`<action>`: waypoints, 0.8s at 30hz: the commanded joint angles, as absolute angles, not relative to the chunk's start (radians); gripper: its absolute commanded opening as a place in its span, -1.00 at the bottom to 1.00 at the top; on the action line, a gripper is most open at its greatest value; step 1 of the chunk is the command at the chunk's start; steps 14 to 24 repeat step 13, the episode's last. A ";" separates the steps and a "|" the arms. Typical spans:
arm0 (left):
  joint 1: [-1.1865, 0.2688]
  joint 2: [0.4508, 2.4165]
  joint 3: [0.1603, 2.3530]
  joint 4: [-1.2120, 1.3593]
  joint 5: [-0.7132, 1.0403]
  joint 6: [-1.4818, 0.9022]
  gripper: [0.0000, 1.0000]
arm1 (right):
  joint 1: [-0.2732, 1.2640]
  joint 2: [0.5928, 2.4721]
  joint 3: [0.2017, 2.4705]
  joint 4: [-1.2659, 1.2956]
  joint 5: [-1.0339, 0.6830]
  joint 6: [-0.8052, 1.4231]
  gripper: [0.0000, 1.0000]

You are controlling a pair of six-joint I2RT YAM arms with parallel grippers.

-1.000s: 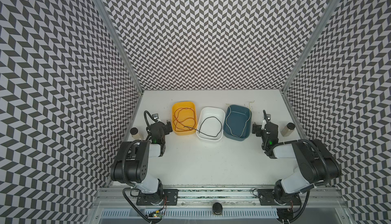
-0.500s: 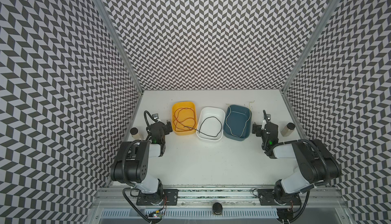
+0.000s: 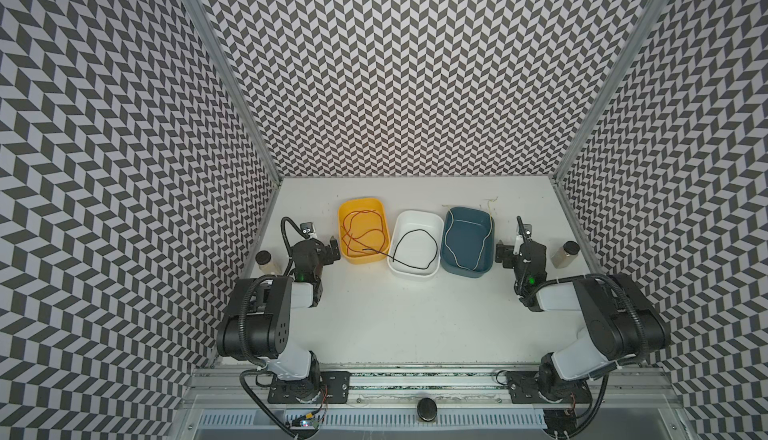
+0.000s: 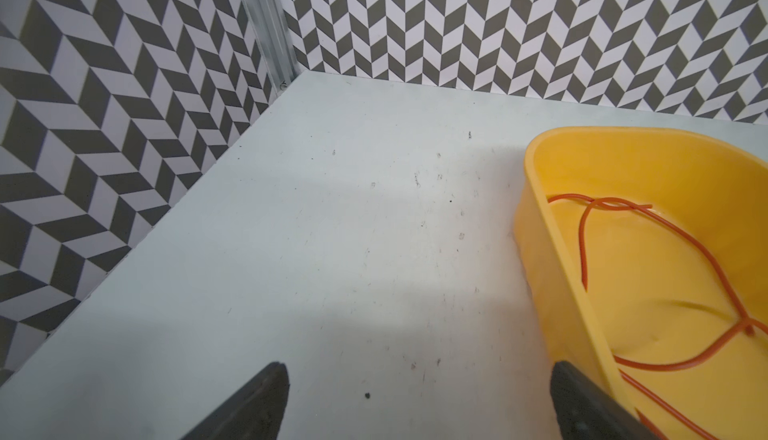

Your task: Untangle the cables

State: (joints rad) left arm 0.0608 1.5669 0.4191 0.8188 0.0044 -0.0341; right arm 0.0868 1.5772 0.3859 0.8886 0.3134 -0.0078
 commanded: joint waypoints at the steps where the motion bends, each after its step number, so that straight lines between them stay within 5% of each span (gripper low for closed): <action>1: 0.062 1.562 0.437 0.825 -0.009 -0.045 1.00 | 0.082 1.577 0.391 0.931 0.310 -0.012 1.00; 24: 0.030 1.562 0.437 0.819 -0.063 -0.027 1.00 | 0.082 1.577 0.391 0.932 0.310 -0.012 1.00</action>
